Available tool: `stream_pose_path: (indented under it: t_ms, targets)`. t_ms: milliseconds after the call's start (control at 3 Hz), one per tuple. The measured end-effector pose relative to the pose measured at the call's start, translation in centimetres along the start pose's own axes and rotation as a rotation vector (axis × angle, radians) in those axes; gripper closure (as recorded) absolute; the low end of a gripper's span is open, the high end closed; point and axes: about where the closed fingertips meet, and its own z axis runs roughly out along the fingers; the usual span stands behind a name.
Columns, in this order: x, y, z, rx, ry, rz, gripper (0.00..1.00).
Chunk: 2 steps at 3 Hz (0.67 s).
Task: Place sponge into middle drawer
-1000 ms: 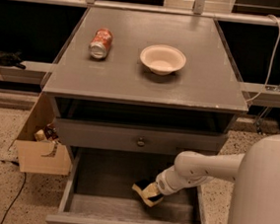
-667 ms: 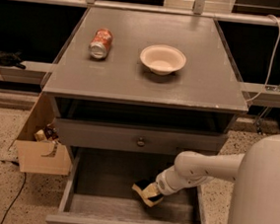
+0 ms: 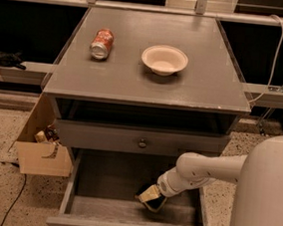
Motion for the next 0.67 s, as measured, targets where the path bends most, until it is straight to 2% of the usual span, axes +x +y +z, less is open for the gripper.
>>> stream_pose_path:
  t_ms: [667]
  targets:
    - [0.00,0.00,0.01,0.000,0.000,0.000,0.00]
